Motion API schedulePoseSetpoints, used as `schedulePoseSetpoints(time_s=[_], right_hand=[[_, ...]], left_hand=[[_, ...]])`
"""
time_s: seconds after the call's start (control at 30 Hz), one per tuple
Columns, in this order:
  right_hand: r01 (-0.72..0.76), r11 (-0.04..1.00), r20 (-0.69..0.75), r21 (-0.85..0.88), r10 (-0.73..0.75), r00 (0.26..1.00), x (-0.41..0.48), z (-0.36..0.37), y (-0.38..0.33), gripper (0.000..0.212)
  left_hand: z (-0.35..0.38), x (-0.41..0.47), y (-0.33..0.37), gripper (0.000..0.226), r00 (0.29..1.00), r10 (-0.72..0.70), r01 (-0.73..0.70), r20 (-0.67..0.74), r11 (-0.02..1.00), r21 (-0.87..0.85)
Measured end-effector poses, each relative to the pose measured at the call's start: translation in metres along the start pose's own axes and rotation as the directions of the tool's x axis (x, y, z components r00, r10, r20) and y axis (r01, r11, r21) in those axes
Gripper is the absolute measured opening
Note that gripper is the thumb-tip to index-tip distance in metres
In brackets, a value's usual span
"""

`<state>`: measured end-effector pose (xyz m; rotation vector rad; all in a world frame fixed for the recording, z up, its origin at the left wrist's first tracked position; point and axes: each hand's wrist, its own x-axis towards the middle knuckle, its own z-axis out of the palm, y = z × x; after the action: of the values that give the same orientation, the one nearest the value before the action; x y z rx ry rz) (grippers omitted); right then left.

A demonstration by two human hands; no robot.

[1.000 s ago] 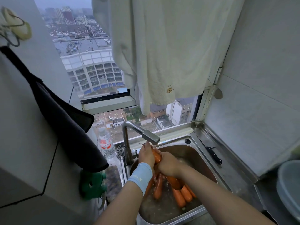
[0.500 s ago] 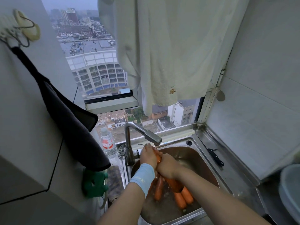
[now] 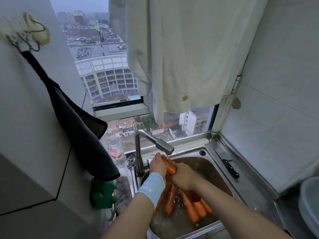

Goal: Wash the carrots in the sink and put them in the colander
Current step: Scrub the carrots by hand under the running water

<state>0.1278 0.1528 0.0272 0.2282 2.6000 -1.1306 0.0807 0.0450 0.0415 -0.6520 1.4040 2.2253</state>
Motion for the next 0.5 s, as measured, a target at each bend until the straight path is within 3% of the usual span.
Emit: schedulePoseSetpoints(time_s=[0.07,0.17,0.23,0.37,0.43,0.5], right_hand=[[0.004,0.999,-0.005,-0.032,-0.004,1.000,-0.001,-0.002,0.004,0.015],[0.002,0.998,-0.040,-0.057,-0.005,0.999,-0.001,-0.010,0.004,0.016],[0.013,0.993,-0.034,-0.120,-0.018,0.999,-0.003,-0.015,-0.001,0.019],[0.020,0.966,-0.029,-0.259,-0.029,0.999,-0.003,-0.010,-0.003,0.017],[0.014,0.961,-0.043,-0.276,-0.027,0.999,-0.004,-0.006,-0.005,0.019],[-0.002,0.957,-0.064,-0.289,-0.017,0.998,-0.006,-0.002,-0.008,0.023]], left_hand=[[0.000,0.006,-0.001,0.044,1.000,-0.015,0.015,-0.016,1.000,0.013],[0.003,0.005,-0.005,0.027,0.996,-0.013,0.012,0.090,1.000,0.012],[0.004,0.003,-0.017,0.026,0.988,0.026,-0.052,0.152,0.984,0.170],[0.006,-0.003,-0.024,0.024,0.988,0.147,-0.150,0.037,0.904,0.400],[0.006,0.000,-0.014,0.028,0.990,0.129,-0.100,-0.054,0.925,0.367],[0.003,0.008,-0.004,0.036,0.993,0.029,-0.007,-0.113,0.982,0.191]])
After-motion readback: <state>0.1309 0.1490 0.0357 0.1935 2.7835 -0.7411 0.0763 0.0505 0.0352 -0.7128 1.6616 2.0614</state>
